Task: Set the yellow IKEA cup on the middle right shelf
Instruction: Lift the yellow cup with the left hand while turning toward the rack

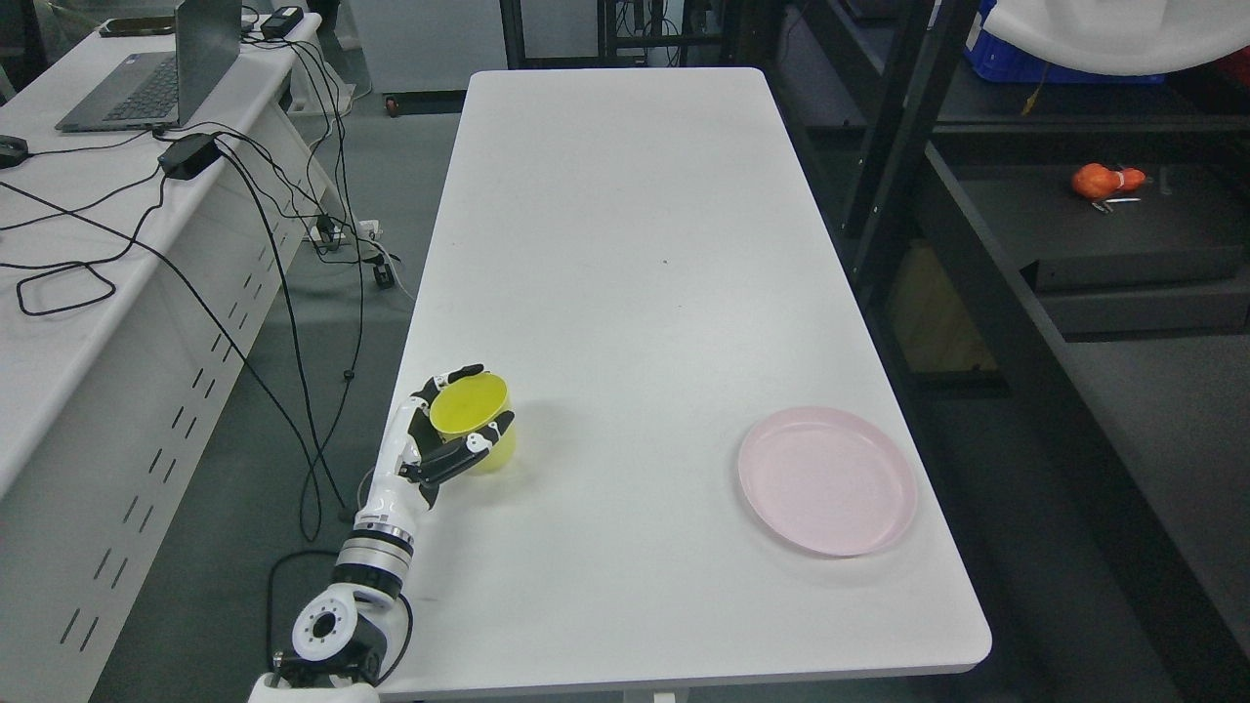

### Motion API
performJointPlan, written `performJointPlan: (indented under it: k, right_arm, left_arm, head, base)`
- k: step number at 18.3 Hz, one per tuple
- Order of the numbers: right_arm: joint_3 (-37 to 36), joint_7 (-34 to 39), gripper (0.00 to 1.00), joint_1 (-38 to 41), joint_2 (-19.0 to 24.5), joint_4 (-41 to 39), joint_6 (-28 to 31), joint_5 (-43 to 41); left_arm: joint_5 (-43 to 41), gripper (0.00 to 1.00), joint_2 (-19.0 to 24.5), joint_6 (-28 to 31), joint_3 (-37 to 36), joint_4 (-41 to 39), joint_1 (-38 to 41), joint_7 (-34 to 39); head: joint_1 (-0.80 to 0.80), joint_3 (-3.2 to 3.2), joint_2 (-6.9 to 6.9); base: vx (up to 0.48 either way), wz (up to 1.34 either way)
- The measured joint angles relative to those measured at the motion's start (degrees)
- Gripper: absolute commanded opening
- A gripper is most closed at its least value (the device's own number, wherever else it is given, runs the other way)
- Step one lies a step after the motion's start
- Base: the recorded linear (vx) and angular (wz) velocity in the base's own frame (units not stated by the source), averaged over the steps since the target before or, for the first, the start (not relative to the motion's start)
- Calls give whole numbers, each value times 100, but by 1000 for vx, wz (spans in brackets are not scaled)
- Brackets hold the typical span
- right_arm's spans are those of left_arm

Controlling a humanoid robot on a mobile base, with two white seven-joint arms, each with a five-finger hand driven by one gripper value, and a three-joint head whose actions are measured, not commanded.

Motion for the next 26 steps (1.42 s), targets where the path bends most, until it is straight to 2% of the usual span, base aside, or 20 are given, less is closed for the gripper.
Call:
performJointPlan:
  k: [12,22,26]
  right_arm:
    - [0,0,99,0,0,0,0,0]
    - [0,0,99,1,0,0,0,0]
    - [0,0,99,0,0,-1,0,0]
  left_arm:
    - [222,1,0,-297,11,-1246,85,-39]
    - [260,1,0,-331,11,-1662,230,-46]
    - [269,2,0,-478,-226,-1761,252,-49]
  head:
    - [0,0,0]
    - [0,0,0]
    - [0,0,0]
  base:
    - [-34,-57]
    - [-156,-448]
    - [-209,-471]
